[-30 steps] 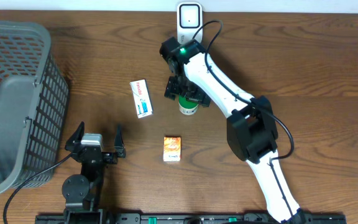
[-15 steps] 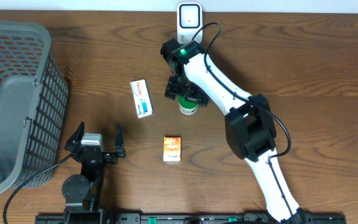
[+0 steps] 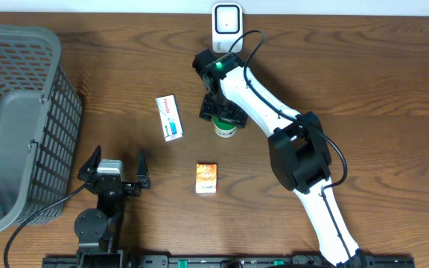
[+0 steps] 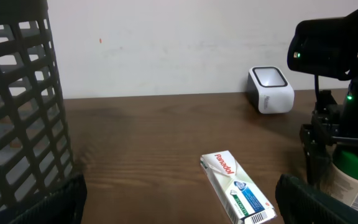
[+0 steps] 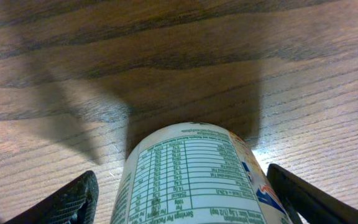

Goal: Scan the item barcode
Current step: 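Close the right gripper around the jar body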

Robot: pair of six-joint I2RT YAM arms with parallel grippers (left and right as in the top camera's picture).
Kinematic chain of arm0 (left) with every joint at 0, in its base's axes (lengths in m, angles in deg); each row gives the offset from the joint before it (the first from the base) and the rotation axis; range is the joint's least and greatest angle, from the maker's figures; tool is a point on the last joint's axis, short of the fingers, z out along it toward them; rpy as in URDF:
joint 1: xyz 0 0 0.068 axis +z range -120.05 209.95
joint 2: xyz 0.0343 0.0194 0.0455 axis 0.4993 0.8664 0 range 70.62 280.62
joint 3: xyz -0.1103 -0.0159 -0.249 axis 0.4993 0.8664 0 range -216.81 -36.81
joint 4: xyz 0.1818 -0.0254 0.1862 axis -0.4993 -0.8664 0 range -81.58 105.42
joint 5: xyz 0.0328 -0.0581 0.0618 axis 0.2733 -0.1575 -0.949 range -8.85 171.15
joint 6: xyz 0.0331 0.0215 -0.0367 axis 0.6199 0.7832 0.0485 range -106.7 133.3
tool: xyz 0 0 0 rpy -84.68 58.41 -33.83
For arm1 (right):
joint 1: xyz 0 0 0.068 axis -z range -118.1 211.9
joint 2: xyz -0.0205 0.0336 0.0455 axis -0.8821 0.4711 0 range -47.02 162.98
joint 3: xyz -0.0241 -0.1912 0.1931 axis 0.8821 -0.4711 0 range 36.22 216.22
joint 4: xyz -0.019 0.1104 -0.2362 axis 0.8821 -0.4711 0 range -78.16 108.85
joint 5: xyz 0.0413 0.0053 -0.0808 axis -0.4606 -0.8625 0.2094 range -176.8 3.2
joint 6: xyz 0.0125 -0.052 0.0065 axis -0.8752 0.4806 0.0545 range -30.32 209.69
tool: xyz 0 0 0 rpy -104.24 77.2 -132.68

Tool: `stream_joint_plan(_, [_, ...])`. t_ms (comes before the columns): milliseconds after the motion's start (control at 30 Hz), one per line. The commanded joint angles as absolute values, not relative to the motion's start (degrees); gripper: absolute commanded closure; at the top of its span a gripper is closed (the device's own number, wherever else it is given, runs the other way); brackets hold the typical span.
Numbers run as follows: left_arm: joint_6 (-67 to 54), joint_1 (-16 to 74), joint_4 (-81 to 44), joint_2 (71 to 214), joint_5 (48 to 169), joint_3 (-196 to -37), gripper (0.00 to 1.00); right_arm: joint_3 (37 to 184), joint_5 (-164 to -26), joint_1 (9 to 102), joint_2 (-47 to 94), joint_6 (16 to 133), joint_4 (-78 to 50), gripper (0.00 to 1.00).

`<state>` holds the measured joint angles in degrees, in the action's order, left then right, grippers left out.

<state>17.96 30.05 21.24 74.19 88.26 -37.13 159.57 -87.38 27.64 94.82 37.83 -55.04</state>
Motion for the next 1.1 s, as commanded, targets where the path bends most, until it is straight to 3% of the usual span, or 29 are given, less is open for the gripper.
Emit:
stream_joint_plan(0, [17.68, 29.99, 21.42, 73.86, 87.76, -37.08, 0.04, 157.54, -87.58, 27.94, 96.13, 37.87, -55.33, 0.22])
stream_joint_plan(333, [17.68, 29.99, 21.42, 73.86, 87.76, -37.08, 0.04, 157.61, -88.87, 27.96, 96.11, 38.57, -57.12, 0.31])
stream_joint_plan(367, [17.68, 29.99, 21.42, 73.86, 87.76, -37.08, 0.04, 157.61, -88.85, 27.94, 96.11, 38.66, -57.25, 0.27])
stream_joint_plan(400, [17.68, 29.99, 21.42, 73.84, 87.76, -37.08, 0.04, 157.61, -88.85, 27.96, 96.11, 39.34, -57.27, 0.08])
stream_joint_plan(433, [17.68, 29.99, 21.42, 73.84, 87.76, -37.08, 0.04, 157.61, -88.80, 27.96, 96.11, 39.75, -57.29, 0.01])
stream_joint_plan(1067, [17.68, 29.99, 21.40, 73.86, 87.76, -37.08, 0.04, 157.63, -90.12, 27.55, 94.01, 40.01, -58.32, 0.01])
